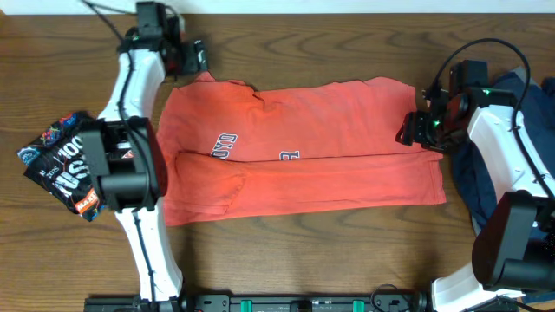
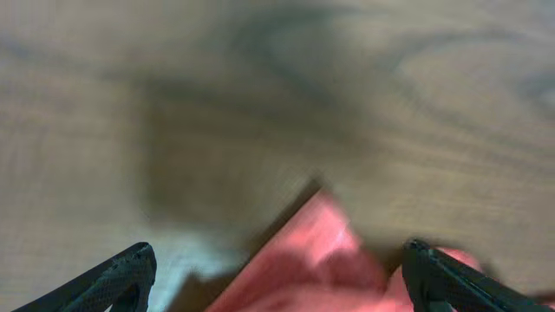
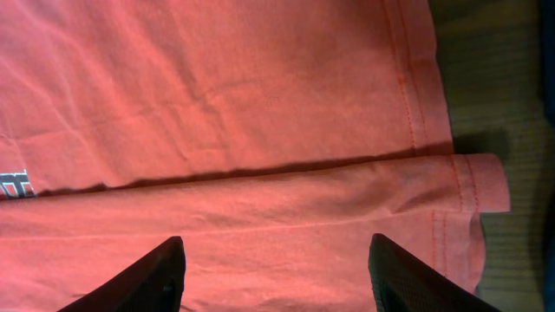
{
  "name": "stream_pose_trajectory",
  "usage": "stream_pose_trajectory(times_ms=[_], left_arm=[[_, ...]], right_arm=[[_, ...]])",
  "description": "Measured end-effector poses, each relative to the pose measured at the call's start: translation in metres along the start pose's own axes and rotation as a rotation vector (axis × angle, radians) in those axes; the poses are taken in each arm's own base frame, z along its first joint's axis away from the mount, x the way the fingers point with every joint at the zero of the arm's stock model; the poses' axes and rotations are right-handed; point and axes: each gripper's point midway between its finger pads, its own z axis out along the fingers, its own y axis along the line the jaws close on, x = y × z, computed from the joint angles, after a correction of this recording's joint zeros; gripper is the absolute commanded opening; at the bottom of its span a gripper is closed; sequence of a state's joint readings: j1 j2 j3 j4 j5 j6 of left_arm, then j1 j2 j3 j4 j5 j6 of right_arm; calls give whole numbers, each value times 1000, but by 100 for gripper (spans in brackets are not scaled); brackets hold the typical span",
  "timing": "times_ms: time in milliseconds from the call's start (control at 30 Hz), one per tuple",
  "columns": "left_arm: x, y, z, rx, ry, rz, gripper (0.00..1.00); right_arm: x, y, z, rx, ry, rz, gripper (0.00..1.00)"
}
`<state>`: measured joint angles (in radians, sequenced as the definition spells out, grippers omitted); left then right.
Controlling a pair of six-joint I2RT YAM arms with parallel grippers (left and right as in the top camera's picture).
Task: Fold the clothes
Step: 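Grasp the shirt's far left and far right corners with both grippers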
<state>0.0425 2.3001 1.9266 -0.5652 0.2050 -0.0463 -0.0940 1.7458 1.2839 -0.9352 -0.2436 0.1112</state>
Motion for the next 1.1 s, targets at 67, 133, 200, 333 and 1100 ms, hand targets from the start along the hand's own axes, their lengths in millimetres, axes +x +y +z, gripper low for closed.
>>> stream_pose_trajectory(times_ms=[67, 133, 200, 333, 1100], left_arm=[[-2, -11, 5, 8, -3, 23, 92], [3, -19, 12, 10, 13, 40, 92], [15, -24, 24, 7, 51, 54, 91], [35, -19, 44, -9, 109, 59, 91], [43, -23, 51, -13, 122, 24, 6]], right_arm=[[0, 2, 0, 1, 1, -3, 66], [1, 3, 1, 0, 2, -7, 66], [0, 4, 1, 0, 0, -11, 66], [0, 5, 1, 2, 0, -14, 66], [-11, 4, 1, 11, -45, -13, 62]])
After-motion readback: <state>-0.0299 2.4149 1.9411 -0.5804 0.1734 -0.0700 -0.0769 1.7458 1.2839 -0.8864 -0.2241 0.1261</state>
